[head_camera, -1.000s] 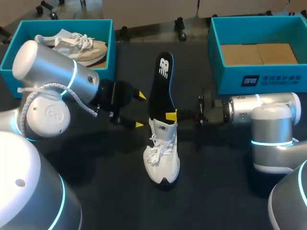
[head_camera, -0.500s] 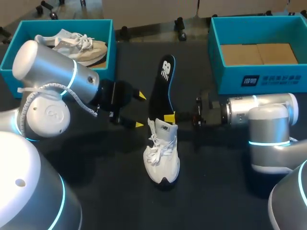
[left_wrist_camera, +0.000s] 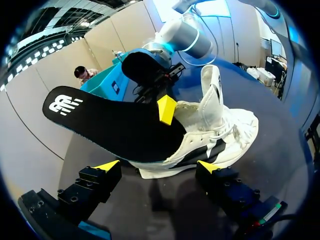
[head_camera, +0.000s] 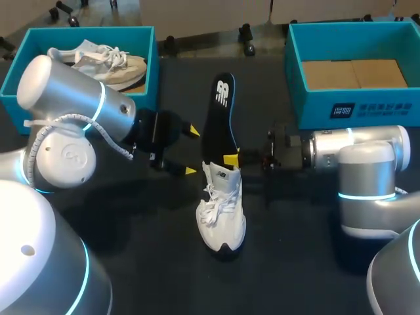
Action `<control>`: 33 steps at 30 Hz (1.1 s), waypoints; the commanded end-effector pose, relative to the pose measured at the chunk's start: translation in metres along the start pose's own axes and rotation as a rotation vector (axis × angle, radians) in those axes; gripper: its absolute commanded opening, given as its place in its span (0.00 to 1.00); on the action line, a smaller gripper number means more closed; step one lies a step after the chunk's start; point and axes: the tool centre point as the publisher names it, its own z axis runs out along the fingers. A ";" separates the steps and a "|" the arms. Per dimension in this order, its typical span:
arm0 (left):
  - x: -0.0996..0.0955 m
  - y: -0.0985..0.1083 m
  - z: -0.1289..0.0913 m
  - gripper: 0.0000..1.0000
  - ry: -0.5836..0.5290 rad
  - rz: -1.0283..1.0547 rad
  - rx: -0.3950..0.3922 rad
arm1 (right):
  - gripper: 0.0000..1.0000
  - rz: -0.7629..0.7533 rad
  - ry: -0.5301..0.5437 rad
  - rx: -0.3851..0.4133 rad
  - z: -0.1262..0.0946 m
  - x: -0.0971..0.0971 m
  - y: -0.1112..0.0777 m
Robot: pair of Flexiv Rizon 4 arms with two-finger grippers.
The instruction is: Take the shoe out of the shoebox, open the shoe tongue, remove and reinsert the insole, then place the shoe into the shoebox
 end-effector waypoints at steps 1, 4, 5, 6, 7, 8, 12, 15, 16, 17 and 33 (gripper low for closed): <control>0.000 -0.001 0.001 1.00 0.001 0.000 -0.006 | 0.24 -0.004 -0.020 -0.004 0.001 0.003 0.001; 0.000 -0.001 0.001 1.00 0.001 0.000 -0.006 | 0.26 -0.011 -0.031 -0.006 0.000 0.003 0.003; 0.000 -0.001 0.001 1.00 0.001 0.000 -0.006 | 0.26 -0.016 -0.034 -0.009 -0.001 0.003 0.004; 0.000 -0.001 0.001 1.00 0.001 0.000 -0.006 | 0.27 -0.020 -0.040 -0.011 -0.002 0.003 0.005; 0.000 -0.001 0.001 1.00 0.001 0.000 -0.006 | 0.29 -0.023 -0.045 -0.009 -0.003 0.003 0.006; 0.000 -0.001 0.001 1.00 0.001 0.000 -0.006 | 0.28 -0.025 -0.046 -0.010 -0.004 0.002 0.007; 0.000 -0.001 0.001 1.00 0.001 0.000 -0.006 | 0.27 -0.037 -0.054 -0.012 -0.005 0.001 0.011; 0.000 -0.001 0.001 1.00 0.001 0.000 -0.006 | 0.26 -0.048 -0.052 -0.011 -0.006 -0.002 0.015; 0.000 -0.001 0.001 1.00 0.001 0.000 -0.006 | 0.26 -0.049 -0.051 -0.010 -0.006 -0.003 0.017; 0.000 -0.001 0.001 1.00 0.001 0.000 -0.006 | 0.25 -0.050 -0.049 -0.010 -0.006 -0.004 0.017; 0.000 -0.001 0.001 1.00 0.001 0.000 -0.006 | 0.00 -0.012 -0.021 0.016 -0.004 0.000 -0.002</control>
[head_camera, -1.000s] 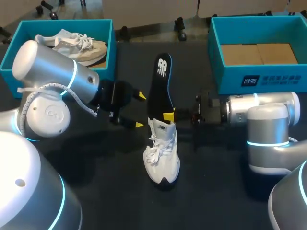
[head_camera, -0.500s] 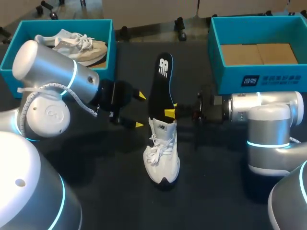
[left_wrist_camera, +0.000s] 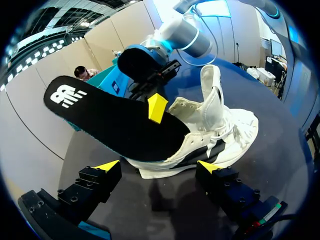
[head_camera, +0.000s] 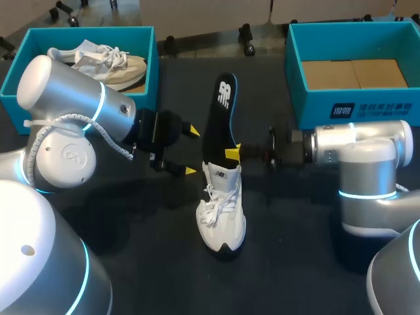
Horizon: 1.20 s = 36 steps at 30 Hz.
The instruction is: Take the shoe out of the shoebox, open the shoe tongue, remove and reinsert the insole, then place the shoe into the shoebox
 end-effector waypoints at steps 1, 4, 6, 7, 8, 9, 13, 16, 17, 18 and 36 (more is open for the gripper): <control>0.000 -0.001 0.001 1.00 0.001 0.000 -0.006 | 0.00 0.020 0.000 0.010 0.000 0.006 -0.011; 0.000 -0.001 0.001 1.00 0.001 0.000 -0.006 | 0.00 0.036 0.002 0.011 0.000 0.010 -0.017; 0.000 -0.001 0.001 1.00 0.001 0.000 -0.006 | 0.00 0.043 0.002 0.014 0.000 0.013 -0.019; 0.000 -0.001 0.001 1.00 0.001 0.000 -0.006 | 0.00 0.047 0.002 0.015 0.000 0.013 -0.020; 0.000 -0.001 0.001 1.00 0.001 0.000 -0.006 | 0.00 0.049 0.000 0.016 0.000 0.015 -0.018; 0.000 -0.001 0.001 1.00 0.001 0.000 -0.006 | 0.00 0.051 -0.002 0.016 0.000 0.015 -0.017; 0.000 -0.001 0.001 1.00 0.001 0.000 -0.006 | 0.00 0.049 -0.012 0.019 0.000 0.015 -0.013; 0.000 -0.001 0.001 1.00 0.001 0.000 -0.006 | 0.00 0.029 -0.029 0.016 -0.001 0.012 -0.007; 0.000 -0.001 0.001 1.00 0.001 0.000 -0.006 | 0.05 0.027 -0.029 0.016 0.000 0.011 -0.005; 0.000 -0.001 0.001 1.00 0.001 0.000 -0.006 | 0.13 0.024 -0.030 0.020 0.001 0.009 -0.003; 0.000 -0.001 0.001 1.00 0.001 0.000 -0.006 | 0.25 0.013 -0.016 0.009 0.010 -0.003 0.010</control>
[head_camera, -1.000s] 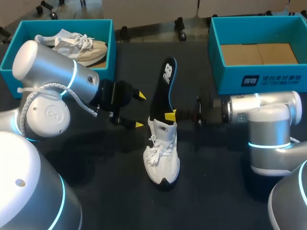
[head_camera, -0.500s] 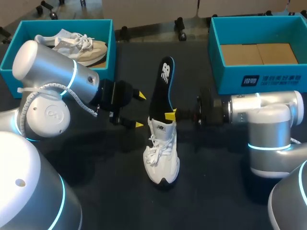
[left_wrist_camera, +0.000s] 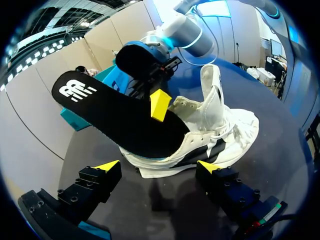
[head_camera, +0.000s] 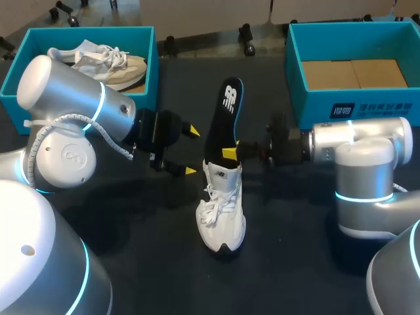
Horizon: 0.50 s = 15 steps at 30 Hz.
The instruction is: Take the shoe out of the shoebox, open the shoe tongue, remove and reinsert the insole, then place the shoe into the shoebox
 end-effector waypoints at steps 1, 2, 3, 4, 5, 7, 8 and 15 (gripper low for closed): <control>0.000 -0.001 0.001 1.00 0.001 0.000 -0.006 | 0.25 0.009 0.019 -0.001 0.006 -0.006 -0.002; 0.000 -0.001 0.001 1.00 0.001 0.000 -0.006 | 0.22 0.012 0.030 -0.003 0.008 -0.006 -0.002; 0.000 -0.001 0.001 1.00 0.001 0.000 -0.006 | 0.20 0.018 0.037 -0.003 0.008 -0.007 -0.002; 0.000 -0.001 0.001 1.00 0.001 0.000 -0.006 | 0.19 0.020 0.041 -0.003 0.009 -0.007 -0.002; 0.000 -0.001 0.001 1.00 0.001 0.000 -0.006 | 0.20 0.022 0.048 -0.003 0.010 -0.007 -0.002; 0.000 -0.001 0.001 1.00 0.001 0.000 -0.006 | 0.19 0.036 0.069 -0.004 0.011 -0.007 -0.001; 0.000 -0.001 0.001 1.00 0.001 0.000 -0.006 | 0.18 0.043 0.073 -0.003 0.011 -0.007 0.000; 0.000 -0.001 0.001 1.00 0.001 0.000 -0.006 | 0.00 0.088 0.117 0.002 0.010 -0.006 -0.004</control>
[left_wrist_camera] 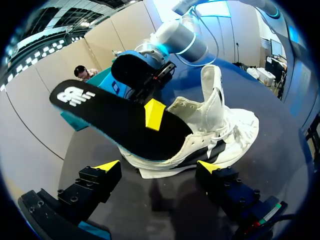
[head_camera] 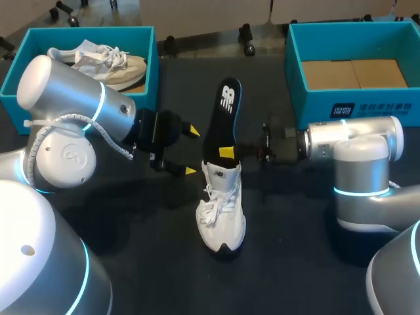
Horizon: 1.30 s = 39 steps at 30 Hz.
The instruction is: Take the shoe out of the shoebox, open the shoe tongue, remove and reinsert the insole, then place the shoe into the shoebox
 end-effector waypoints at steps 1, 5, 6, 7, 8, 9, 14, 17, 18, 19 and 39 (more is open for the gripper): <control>0.000 -0.001 0.001 1.00 0.001 0.000 -0.006 | 0.00 0.011 0.021 0.017 0.000 -0.003 0.000; 0.000 -0.001 0.001 1.00 0.001 0.000 -0.006 | 0.00 0.032 0.049 0.031 -0.001 0.000 -0.003; 0.000 -0.001 0.001 1.00 0.001 0.000 -0.006 | 0.00 0.040 0.062 0.040 -0.002 0.001 -0.004; 0.000 -0.001 0.001 1.00 0.001 0.000 -0.006 | 0.00 0.046 0.063 0.045 -0.002 0.002 -0.005; 0.000 -0.001 0.001 1.00 0.001 0.000 -0.006 | 0.00 0.054 0.071 0.049 -0.002 0.003 -0.006; 0.000 -0.001 0.001 1.00 0.001 0.000 -0.006 | 0.00 0.060 0.075 0.055 -0.002 0.004 -0.008; 0.000 -0.001 0.001 1.00 0.001 0.000 -0.006 | 0.00 0.084 0.097 0.071 0.000 0.006 -0.017; 0.000 -0.001 0.001 1.00 0.001 0.000 -0.006 | 0.00 0.103 0.097 0.081 0.002 0.007 -0.022; 0.000 -0.001 0.001 1.00 0.001 0.000 -0.006 | 0.00 0.106 0.096 0.082 0.002 0.007 -0.023; 0.000 -0.001 0.001 1.00 0.001 0.000 -0.006 | 0.00 0.107 0.094 0.080 0.003 0.008 -0.024; 0.000 -0.001 0.001 1.00 0.001 0.000 -0.006 | 0.23 0.013 0.033 0.110 0.001 -0.001 0.017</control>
